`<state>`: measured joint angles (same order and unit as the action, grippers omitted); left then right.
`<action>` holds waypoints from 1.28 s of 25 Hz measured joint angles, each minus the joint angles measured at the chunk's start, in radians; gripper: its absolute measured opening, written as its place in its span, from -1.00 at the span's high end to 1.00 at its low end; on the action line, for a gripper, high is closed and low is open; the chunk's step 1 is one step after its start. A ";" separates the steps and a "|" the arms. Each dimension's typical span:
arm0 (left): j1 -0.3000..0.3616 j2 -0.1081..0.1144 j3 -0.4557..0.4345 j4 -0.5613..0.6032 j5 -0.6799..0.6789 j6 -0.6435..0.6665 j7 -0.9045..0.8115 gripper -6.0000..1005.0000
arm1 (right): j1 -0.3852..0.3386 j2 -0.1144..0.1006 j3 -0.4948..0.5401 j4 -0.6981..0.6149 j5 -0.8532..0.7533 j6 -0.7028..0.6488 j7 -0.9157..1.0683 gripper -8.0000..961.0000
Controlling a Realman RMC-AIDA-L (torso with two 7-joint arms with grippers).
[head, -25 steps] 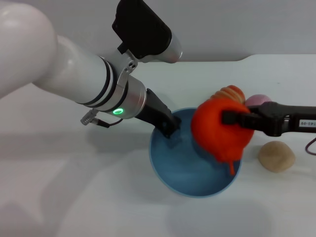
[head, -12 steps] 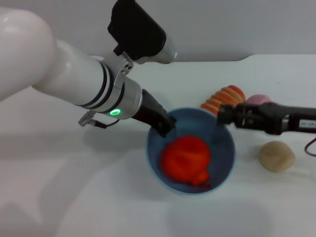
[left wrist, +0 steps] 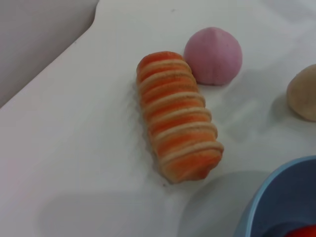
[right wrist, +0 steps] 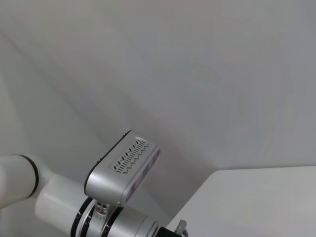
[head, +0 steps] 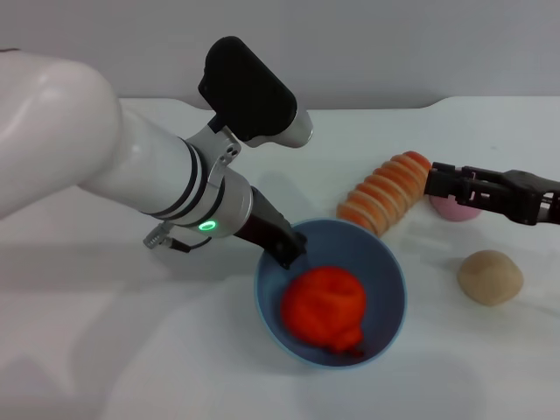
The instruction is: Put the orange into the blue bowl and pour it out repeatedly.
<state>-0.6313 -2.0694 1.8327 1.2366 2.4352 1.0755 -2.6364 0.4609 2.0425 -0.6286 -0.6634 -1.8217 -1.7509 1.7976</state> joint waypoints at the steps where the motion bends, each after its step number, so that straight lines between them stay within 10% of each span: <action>1: 0.001 0.000 0.002 -0.003 0.001 -0.003 -0.003 0.85 | -0.001 0.001 0.000 0.001 0.000 0.000 -0.001 -0.11; 16: 0.007 0.002 -0.003 -0.001 0.004 -0.008 -0.027 0.71 | -0.021 0.009 0.013 0.004 0.002 0.014 -0.047 -0.21; 25: 0.043 0.008 -0.046 0.118 0.005 -0.026 -0.043 0.13 | -0.055 0.017 0.133 0.010 0.004 0.026 -0.157 -0.27; 32: 0.158 0.006 -0.040 0.201 0.003 -0.351 0.017 -0.20 | -0.086 0.031 0.220 0.028 0.057 0.027 -0.313 -0.36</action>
<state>-0.4731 -2.0629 1.7930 1.4372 2.4383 0.7248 -2.6189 0.3753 2.0734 -0.4082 -0.6351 -1.7651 -1.7241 1.4850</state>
